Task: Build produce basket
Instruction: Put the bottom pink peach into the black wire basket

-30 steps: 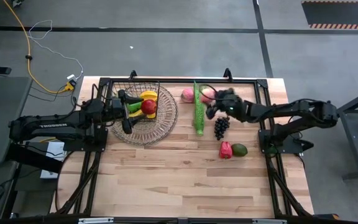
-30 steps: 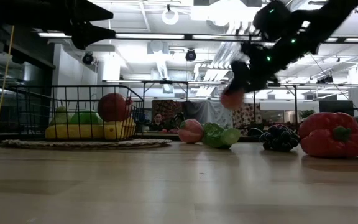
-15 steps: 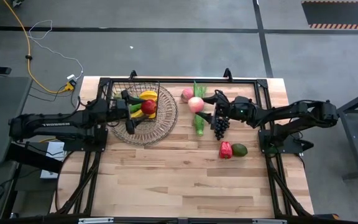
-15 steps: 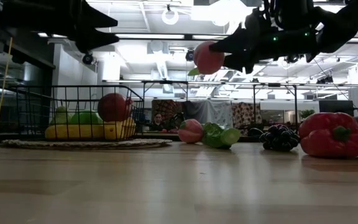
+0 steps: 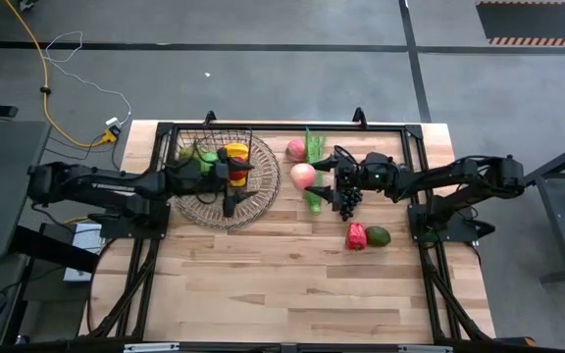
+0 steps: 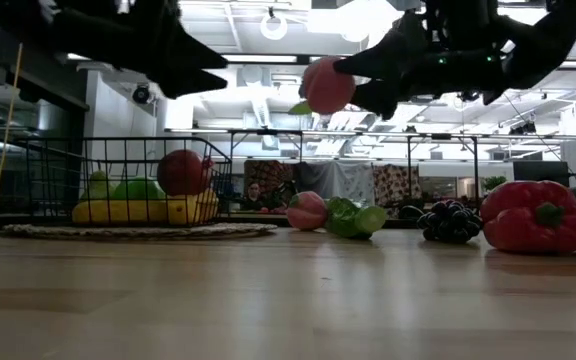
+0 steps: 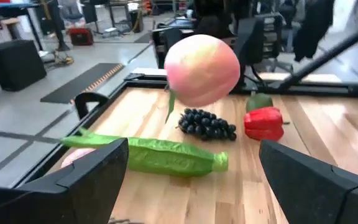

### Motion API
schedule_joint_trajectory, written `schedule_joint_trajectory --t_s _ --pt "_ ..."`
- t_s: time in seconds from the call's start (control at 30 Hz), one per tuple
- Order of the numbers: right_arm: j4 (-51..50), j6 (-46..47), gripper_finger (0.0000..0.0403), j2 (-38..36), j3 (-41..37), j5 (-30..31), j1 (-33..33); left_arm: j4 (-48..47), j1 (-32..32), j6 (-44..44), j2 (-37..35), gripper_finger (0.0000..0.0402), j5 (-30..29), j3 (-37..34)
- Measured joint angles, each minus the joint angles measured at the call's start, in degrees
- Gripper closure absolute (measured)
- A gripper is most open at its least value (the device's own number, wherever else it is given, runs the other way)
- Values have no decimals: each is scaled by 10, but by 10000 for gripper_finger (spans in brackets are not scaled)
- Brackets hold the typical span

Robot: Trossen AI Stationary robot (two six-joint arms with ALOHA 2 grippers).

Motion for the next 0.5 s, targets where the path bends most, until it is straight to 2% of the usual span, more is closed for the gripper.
schedule_joint_trajectory --t_s 0.13,0.27,0.5 --pt "-27 -8 80 44 44 -37 12 46 -31 51 60 50 -42 20" --pt "-75 -27 80 90 97 -44 24 85 -57 104 110 50 -80 33" --pt "-150 -52 80 144 170 -45 29 127 -84 169 166 50 -87 38"
